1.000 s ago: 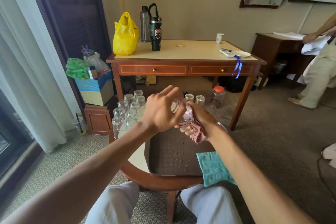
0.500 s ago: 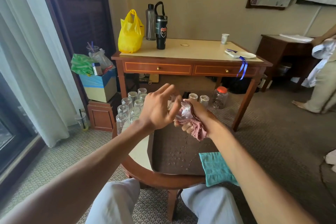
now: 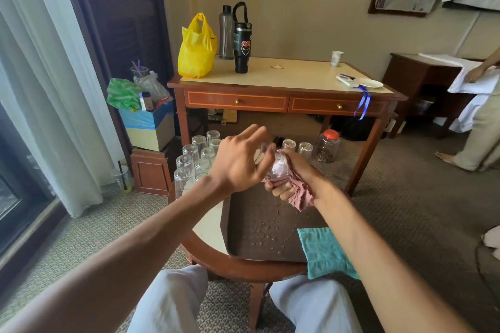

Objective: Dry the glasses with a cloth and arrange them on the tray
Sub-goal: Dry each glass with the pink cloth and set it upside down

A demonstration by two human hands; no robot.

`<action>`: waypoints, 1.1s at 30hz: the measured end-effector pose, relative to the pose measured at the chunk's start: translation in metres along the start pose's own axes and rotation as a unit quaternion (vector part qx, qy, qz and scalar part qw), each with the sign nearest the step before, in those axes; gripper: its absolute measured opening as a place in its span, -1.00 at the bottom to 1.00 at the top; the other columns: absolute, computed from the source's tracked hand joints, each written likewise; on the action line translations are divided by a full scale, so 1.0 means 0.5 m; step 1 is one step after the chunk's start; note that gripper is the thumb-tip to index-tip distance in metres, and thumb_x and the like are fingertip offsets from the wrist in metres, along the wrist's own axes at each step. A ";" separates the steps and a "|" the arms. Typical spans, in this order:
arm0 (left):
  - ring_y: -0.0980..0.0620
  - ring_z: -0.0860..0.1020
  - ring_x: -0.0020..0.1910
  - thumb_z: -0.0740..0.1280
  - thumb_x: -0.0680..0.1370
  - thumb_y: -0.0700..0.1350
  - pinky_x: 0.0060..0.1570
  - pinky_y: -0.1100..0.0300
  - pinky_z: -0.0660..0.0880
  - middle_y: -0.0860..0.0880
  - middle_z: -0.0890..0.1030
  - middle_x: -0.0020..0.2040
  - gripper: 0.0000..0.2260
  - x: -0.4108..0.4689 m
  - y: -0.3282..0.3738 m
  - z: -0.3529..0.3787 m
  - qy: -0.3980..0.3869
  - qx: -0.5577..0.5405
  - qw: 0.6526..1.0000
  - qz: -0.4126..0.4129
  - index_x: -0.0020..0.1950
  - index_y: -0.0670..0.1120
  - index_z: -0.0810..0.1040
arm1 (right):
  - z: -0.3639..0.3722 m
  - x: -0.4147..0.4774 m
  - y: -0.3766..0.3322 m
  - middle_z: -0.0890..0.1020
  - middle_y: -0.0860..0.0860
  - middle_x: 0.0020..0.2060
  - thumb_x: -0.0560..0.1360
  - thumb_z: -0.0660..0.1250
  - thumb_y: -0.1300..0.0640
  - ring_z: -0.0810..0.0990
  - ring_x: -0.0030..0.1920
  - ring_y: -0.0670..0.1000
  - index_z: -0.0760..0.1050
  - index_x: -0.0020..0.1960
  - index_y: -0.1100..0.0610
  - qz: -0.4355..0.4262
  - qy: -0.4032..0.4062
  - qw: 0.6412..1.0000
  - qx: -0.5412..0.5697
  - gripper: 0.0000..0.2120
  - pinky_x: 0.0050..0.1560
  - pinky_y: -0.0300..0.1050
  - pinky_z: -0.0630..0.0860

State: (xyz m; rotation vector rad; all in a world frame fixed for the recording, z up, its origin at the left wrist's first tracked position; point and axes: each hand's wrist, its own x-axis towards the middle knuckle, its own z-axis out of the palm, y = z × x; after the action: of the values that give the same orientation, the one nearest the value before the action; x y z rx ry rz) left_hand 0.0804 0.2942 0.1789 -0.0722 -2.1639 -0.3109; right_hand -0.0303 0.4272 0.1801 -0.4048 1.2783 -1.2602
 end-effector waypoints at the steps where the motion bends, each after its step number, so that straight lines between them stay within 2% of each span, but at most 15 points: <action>1: 0.03 0.54 -0.34 0.16 0.65 0.08 -0.38 0.15 0.48 0.04 0.56 -0.13 -0.73 0.001 -0.002 -0.001 -0.014 0.006 1.000 0.013 -0.03 -0.07 0.52 | -0.004 0.003 0.003 0.50 0.15 -0.36 0.51 0.17 -0.21 0.31 -0.63 -0.11 0.46 -0.15 0.24 0.008 -0.010 1.000 0.009 -0.52 -0.69 -0.32 0.27; 4: 0.05 0.55 -0.28 0.17 0.66 0.05 -0.33 0.17 0.48 0.04 0.56 -0.13 -0.79 0.005 -0.004 0.004 -0.027 -0.023 0.997 -0.062 -0.02 -0.04 0.49 | 0.016 0.011 0.013 0.52 0.15 -0.37 0.63 0.04 -0.22 0.35 -0.63 -0.07 0.49 -0.11 0.24 -0.049 0.089 0.995 0.005 -0.45 -0.67 -0.29 0.29; 7: -0.04 0.59 -0.28 0.11 0.60 0.11 -0.27 0.05 0.56 -0.02 0.62 -0.22 -0.70 0.021 -0.009 0.020 -0.038 -0.140 0.941 -0.306 -0.09 -0.07 0.48 | 0.029 0.046 0.026 0.62 0.12 -0.34 0.69 -0.04 -0.17 0.57 -0.46 -0.02 0.57 0.00 0.26 -0.213 0.221 0.952 -0.017 -0.41 -0.33 -0.16 0.54; 8: -0.07 0.60 -0.28 0.09 0.59 0.14 -0.24 -0.01 0.59 -0.05 0.63 -0.24 -0.67 0.026 -0.010 0.020 -0.039 -0.140 0.930 -0.339 -0.10 -0.07 0.49 | 0.031 0.049 0.024 0.64 0.12 -0.33 0.70 -0.03 -0.15 0.59 -0.42 -0.02 0.58 0.01 0.27 -0.235 0.233 0.943 -0.014 -0.41 -0.26 -0.13 0.56; 9: -0.07 0.60 -0.28 0.09 0.60 0.15 -0.23 -0.04 0.60 -0.05 0.63 -0.25 -0.65 0.025 -0.013 0.017 -0.032 -0.106 0.941 -0.319 -0.10 -0.07 0.50 | 0.031 0.042 0.020 0.62 0.12 -0.35 0.70 -0.04 -0.14 0.56 -0.46 -0.03 0.57 -0.02 0.27 -0.224 0.221 0.949 -0.011 -0.42 -0.32 -0.17 0.54; 11: 0.00 0.57 -0.33 0.12 0.66 0.13 -0.32 0.04 0.56 0.02 0.59 -0.27 -0.67 0.010 -0.017 0.003 -0.003 -0.046 0.982 -0.184 -0.10 -0.06 0.49 | 0.021 0.019 0.008 0.56 0.13 -0.38 0.66 0.00 -0.17 0.41 -0.59 -0.08 0.54 -0.10 0.25 -0.112 0.120 0.986 -0.008 -0.44 -0.58 -0.27 0.37; 14: 0.06 0.53 -0.34 0.13 0.67 0.08 -0.38 0.15 0.49 0.05 0.56 -0.16 -0.71 -0.008 -0.023 -0.013 -0.020 -0.017 0.999 0.021 -0.03 -0.07 0.52 | -0.008 0.006 0.003 0.53 0.13 -0.38 0.48 0.15 -0.26 0.34 -0.62 -0.12 0.47 -0.08 0.22 0.022 -0.053 0.998 -0.007 -0.49 -0.67 -0.33 0.29; 16: 0.06 0.54 -0.29 0.13 0.66 0.09 -0.35 0.15 0.50 0.03 0.57 -0.11 -0.71 -0.015 -0.026 -0.005 -0.036 -0.019 0.999 0.023 0.00 -0.07 0.52 | -0.002 0.007 0.011 0.53 0.12 -0.40 0.44 0.17 -0.29 0.33 -0.62 -0.12 0.46 -0.09 0.22 0.020 -0.037 0.999 -0.009 -0.47 -0.67 -0.34 0.28; 18: 0.04 0.55 -0.27 0.10 0.65 0.13 -0.31 0.08 0.53 0.01 0.59 -0.14 -0.67 -0.017 -0.026 0.005 -0.024 -0.055 0.995 -0.080 -0.01 -0.08 0.50 | 0.024 0.010 0.020 0.54 0.11 -0.42 0.57 0.08 -0.26 0.35 -0.63 -0.09 0.50 -0.13 0.23 -0.054 0.057 0.997 -0.025 -0.44 -0.66 -0.31 0.28; 20: -0.02 0.60 -0.25 0.07 0.58 0.20 -0.25 -0.04 0.60 -0.04 0.63 -0.20 -0.58 -0.007 -0.027 0.018 -0.026 -0.126 0.959 -0.253 -0.06 -0.10 0.51 | 0.034 0.018 0.024 0.55 0.12 -0.38 0.68 -0.05 -0.19 0.44 -0.62 -0.09 0.52 -0.15 0.25 -0.154 0.155 0.975 -0.028 -0.38 -0.62 -0.31 0.33; 22: -0.10 0.63 -0.24 0.05 0.53 0.23 -0.18 -0.12 0.63 -0.07 0.65 -0.24 -0.55 0.006 -0.024 0.027 -0.056 -0.139 0.921 -0.360 -0.07 -0.10 0.53 | 0.021 0.024 0.023 0.55 0.13 -0.38 0.68 -0.05 -0.22 0.42 -0.63 -0.09 0.53 -0.15 0.24 -0.139 0.162 0.977 -0.019 -0.37 -0.63 -0.31 0.32; 24: -0.08 0.63 -0.26 0.07 0.56 0.22 -0.19 -0.03 0.62 -0.01 0.63 -0.26 -0.59 0.008 -0.008 0.019 -0.074 -0.056 0.945 -0.314 -0.08 -0.06 0.53 | 0.005 0.017 0.021 0.52 0.12 -0.40 0.63 0.00 -0.27 0.33 -0.63 -0.08 0.52 -0.15 0.20 -0.031 0.095 0.995 -0.015 -0.40 -0.67 -0.30 0.27; 26: 0.01 0.59 -0.33 0.13 0.62 0.15 -0.31 0.08 0.58 0.07 0.59 -0.24 -0.69 -0.004 0.007 0.009 -0.046 -0.006 0.989 -0.143 -0.07 -0.03 0.52 | -0.017 0.010 0.027 0.45 0.09 -0.41 0.60 0.02 -0.28 0.29 -0.62 -0.11 0.52 -0.18 0.19 0.051 0.014 0.999 0.007 -0.41 -0.69 -0.32 0.25; 29: -0.03 0.55 -0.36 0.18 0.62 0.10 -0.36 0.11 0.52 0.04 0.58 -0.11 -0.77 -0.016 0.009 0.002 -0.072 0.009 0.996 0.053 0.00 -0.01 0.51 | -0.018 0.004 0.039 0.42 0.08 -0.42 0.60 -0.05 -0.33 0.27 -0.62 -0.14 0.49 -0.21 0.21 0.074 -0.016 0.997 0.016 -0.34 -0.68 -0.36 0.23; 33: -0.04 0.57 -0.32 0.14 0.63 0.10 -0.34 0.04 0.56 0.02 0.58 -0.07 -0.75 -0.024 -0.004 0.013 -0.063 0.001 0.998 -0.032 0.02 -0.04 0.50 | 0.008 0.020 0.061 0.61 0.11 -0.37 0.63 -0.01 -0.29 0.48 -0.56 -0.07 0.52 0.00 0.26 -0.047 0.145 0.988 -0.017 -0.36 -0.59 -0.29 0.41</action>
State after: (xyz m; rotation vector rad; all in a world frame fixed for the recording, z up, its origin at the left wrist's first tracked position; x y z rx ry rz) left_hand 0.0819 0.2945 0.1652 -0.0220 -2.2937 -0.3501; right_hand -0.0148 0.4275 0.1518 -0.3160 1.5417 -1.4163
